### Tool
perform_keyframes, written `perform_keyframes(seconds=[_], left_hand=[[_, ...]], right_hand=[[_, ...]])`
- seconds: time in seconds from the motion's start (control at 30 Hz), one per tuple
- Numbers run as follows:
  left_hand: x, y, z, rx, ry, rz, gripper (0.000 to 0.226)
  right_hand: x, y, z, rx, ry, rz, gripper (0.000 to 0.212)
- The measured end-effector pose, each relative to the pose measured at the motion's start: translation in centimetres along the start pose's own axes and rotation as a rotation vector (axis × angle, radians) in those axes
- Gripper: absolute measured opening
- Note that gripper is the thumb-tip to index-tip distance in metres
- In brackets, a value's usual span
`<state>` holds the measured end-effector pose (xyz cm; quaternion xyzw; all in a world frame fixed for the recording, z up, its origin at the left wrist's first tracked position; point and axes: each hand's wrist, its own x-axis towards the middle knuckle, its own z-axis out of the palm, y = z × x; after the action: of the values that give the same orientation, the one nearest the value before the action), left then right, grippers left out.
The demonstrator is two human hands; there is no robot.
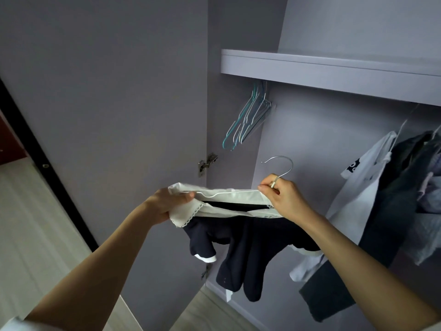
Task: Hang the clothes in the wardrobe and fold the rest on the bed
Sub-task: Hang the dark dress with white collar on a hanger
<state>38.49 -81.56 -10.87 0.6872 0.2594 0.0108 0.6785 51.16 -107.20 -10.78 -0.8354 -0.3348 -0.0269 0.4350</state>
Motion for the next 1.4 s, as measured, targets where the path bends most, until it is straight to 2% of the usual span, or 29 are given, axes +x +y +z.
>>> perform_keyframes(seconds=[0.1,0.17,0.27,0.4,0.5,0.57,0.6,0.63,0.7,0.8,0.87,0.93,1.03,1.13,1.2,1.23,1.3,1.4], left_hand=[[0.6,-1.4,-0.4,0.146,0.107,-0.035,0.048],[1.3,-2.2,-0.7,0.085,0.127,-0.056,0.039],[2.5,-2.6,-0.4,0.024,0.268,-0.062,0.03],[3.2,-2.9,-0.1,-0.023,0.431,-0.033,0.023],[3.6,-2.2,0.0,-0.079,0.496,0.052,0.025],[3.8,-1.5,0.3,-0.116,0.497,0.101,0.023],[4.0,-1.3,0.3,-0.122,0.488,0.11,0.021],[4.1,-1.2,0.3,-0.102,0.481,0.108,0.016],[4.2,-1.5,-0.1,0.011,0.484,0.085,0.007],[4.3,-2.1,-0.7,0.165,0.453,0.04,0.014],[4.3,-2.2,-0.5,0.215,0.423,0.076,0.029],[4.1,-2.2,0.2,0.345,0.427,0.105,0.041],[3.8,-1.8,1.1,0.469,0.493,0.082,0.053],[4.0,-1.2,1.1,0.592,0.49,0.034,0.037],[4.1,-0.9,0.8,0.659,0.481,-0.008,0.03],[4.3,-0.9,0.6,0.64,0.476,-0.022,0.03],[4.6,-0.8,0.3,0.547,0.466,-0.026,0.031],[4.6,-0.5,0.5,0.486,0.486,-0.013,0.031]], right_hand=[[-0.2,-0.6,-0.1,0.051,-0.107,0.055,0.021],[-0.5,-0.7,0.0,-0.022,-0.175,0.078,0.016],[-1.3,-1.1,0.7,-0.185,-0.144,0.012,0.011],[-2.4,-1.8,1.3,-0.515,0.086,-0.522,0.009],[-3.2,-1.8,1.9,-0.538,0.086,-0.686,0.014],[-3.6,-2.2,2.4,-0.47,0.062,-0.641,0.009],[-3.7,-2.6,2.5,-0.43,0.058,-0.595,0.014],[-3.9,-2.7,2.7,-0.405,0.058,-0.55,0.016],[-4.2,-3.0,2.4,-0.421,0.085,-0.487,0.007],[-4.5,-2.8,1.9,-0.454,0.085,-0.421,0.036],[-4.7,-2.7,1.5,-0.455,0.113,-0.466,0.041],[-4.6,-2.8,1.1,-0.457,0.168,-0.506,0.036],[-4.8,-3.5,0.6,-0.492,0.218,-0.566,0.009],[-5.1,-3.4,-0.2,-0.545,0.152,-0.537,0.015],[-5.0,-3.1,-0.6,-0.581,0.084,-0.512,0.01],[-4.9,-2.9,-0.6,-0.614,0.04,-0.467,0.014],[-4.5,-2.3,-0.6,-0.687,-0.065,-0.351,0.035],[-4.0,-2.2,-0.8,-0.574,-0.138,-0.172,0.024]])
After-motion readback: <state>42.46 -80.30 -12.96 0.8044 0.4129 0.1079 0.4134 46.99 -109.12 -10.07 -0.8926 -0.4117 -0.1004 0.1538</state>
